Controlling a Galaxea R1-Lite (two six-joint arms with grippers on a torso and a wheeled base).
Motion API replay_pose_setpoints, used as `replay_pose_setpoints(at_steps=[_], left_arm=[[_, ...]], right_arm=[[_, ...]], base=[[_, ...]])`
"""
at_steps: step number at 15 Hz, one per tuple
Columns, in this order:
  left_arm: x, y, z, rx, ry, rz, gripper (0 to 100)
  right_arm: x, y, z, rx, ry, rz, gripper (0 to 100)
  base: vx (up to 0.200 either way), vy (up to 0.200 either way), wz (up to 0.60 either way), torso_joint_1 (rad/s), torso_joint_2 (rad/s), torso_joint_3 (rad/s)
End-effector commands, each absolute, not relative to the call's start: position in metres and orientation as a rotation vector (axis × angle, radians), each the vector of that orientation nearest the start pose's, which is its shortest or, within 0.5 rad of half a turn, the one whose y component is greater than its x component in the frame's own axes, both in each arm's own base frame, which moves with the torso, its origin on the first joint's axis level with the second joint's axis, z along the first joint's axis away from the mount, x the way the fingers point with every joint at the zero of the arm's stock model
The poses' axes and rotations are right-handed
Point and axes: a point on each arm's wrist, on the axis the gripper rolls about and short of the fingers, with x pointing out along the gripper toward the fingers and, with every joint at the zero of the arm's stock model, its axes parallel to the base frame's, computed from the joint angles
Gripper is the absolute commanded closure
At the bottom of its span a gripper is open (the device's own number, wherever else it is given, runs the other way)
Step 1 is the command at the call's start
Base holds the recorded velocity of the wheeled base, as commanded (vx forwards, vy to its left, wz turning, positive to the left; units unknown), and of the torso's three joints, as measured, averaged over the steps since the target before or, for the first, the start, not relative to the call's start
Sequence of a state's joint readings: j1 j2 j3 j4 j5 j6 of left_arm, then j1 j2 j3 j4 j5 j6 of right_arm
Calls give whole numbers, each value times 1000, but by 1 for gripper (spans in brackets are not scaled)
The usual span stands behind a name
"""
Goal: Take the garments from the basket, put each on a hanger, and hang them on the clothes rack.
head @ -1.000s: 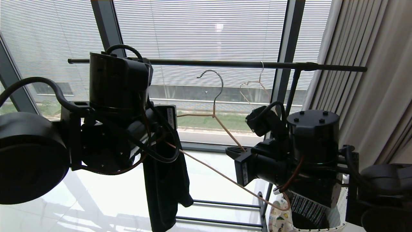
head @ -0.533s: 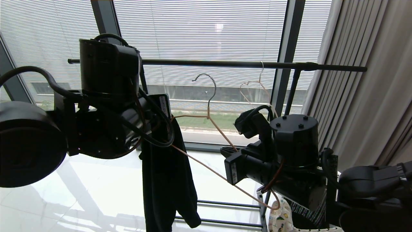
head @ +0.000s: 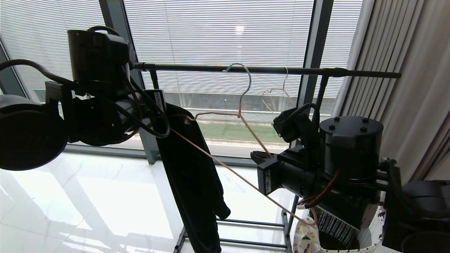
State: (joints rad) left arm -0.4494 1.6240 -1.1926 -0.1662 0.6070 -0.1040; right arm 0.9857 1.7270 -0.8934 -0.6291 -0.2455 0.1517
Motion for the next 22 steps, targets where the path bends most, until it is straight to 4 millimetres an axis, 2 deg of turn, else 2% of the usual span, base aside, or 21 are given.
replay_pose_setpoints(at_steps=[1,4,6,11,14,16,17,19,22], left_arm=[[284,-118,273,21,208,183,100],[283,-120,273,37,209,176,100],[275,-133,273,53,224,127,100],[265,-150,271,68,238,63,100],[263,-151,270,71,242,55,100],[253,-156,270,74,242,19,100],[245,-155,269,82,256,-22,100],[230,-138,270,121,284,-143,100],[241,-110,271,181,287,-60,100]], right_arm=[[174,253,204,12,203,725,100],[174,251,202,-3,204,724,100],[179,258,195,-34,199,727,100],[188,274,176,-93,168,740,100],[185,282,174,-85,160,764,100],[181,285,174,-81,164,782,100],[181,285,173,-76,169,788,100],[180,283,175,-64,172,819,100],[174,273,181,-19,181,858,100]], base=[[0,0,0,0,0,0],[0,0,0,0,0,0],[0,0,0,0,0,0],[0,0,0,0,0,0],[0,0,0,0,0,0],[0,0,0,0,0,0],[0,0,0,0,0,0],[0,0,0,0,0,0],[0,0,0,0,0,0]])
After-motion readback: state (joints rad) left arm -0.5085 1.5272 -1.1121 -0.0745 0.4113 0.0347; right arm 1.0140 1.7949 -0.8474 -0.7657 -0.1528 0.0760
